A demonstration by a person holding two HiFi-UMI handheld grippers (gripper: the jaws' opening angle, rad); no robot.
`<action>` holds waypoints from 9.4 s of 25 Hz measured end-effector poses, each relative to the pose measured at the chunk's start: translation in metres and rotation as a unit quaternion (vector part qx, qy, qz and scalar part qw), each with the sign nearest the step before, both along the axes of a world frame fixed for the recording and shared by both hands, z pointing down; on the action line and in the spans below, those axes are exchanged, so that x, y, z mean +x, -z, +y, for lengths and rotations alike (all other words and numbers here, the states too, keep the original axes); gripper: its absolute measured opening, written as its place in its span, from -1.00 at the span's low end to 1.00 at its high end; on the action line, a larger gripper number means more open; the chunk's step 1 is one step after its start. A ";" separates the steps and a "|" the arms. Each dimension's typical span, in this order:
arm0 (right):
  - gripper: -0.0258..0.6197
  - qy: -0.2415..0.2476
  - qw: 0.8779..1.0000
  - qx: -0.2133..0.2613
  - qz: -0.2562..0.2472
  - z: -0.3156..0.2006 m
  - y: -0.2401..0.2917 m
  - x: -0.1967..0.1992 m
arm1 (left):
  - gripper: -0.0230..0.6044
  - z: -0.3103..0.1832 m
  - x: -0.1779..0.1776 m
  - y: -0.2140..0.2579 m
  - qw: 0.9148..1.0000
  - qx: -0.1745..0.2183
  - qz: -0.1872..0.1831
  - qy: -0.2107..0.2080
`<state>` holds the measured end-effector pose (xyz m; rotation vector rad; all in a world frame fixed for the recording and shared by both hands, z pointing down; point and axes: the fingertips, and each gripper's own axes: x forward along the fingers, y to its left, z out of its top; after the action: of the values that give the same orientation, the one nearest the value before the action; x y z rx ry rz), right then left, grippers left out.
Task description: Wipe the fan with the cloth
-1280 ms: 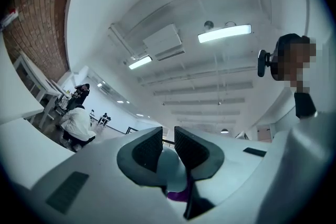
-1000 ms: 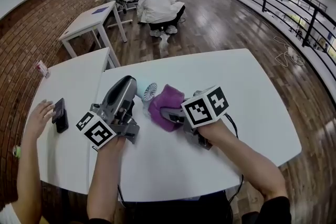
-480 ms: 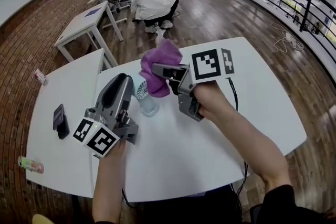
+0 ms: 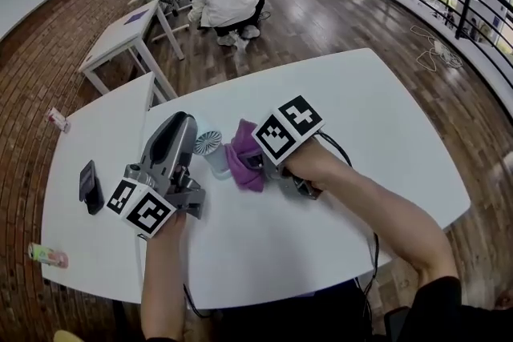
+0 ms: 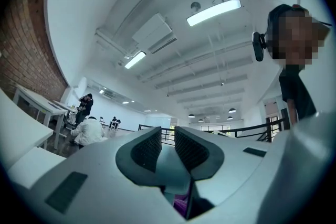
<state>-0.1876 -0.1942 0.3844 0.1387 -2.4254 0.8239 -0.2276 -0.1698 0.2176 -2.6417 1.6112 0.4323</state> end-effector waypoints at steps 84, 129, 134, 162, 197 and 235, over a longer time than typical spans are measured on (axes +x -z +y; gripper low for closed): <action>-0.71 0.035 0.983 0.173 0.045 -0.033 0.015 -0.039 | -0.68 0.013 -0.019 -0.006 0.990 0.053 0.115 -0.070; -0.71 0.152 0.965 0.127 -0.175 -0.012 0.139 -0.063 | -0.68 0.036 -0.019 -0.007 0.959 0.018 0.275 0.063; -0.71 0.107 0.981 0.083 -0.136 -0.003 0.120 -0.037 | -0.68 0.024 -0.017 -0.003 0.960 0.009 0.277 0.037; -0.71 -0.171 0.953 0.077 -0.236 -0.002 0.114 0.077 | -0.69 -0.017 0.032 -0.010 0.974 -0.010 0.211 -0.088; -0.71 0.023 0.836 0.546 -0.055 0.070 0.114 0.042 | -0.73 -0.007 0.010 -0.020 0.967 0.012 0.223 -0.118; -0.71 -0.054 0.995 0.081 -0.031 -0.008 0.016 0.049 | -0.73 -0.013 0.067 0.012 0.996 0.046 -0.069 -0.026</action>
<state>-0.1389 -0.2020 0.3685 0.3124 -2.5608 0.6853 -0.1607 -0.1830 0.2051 -2.5865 1.4507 0.3104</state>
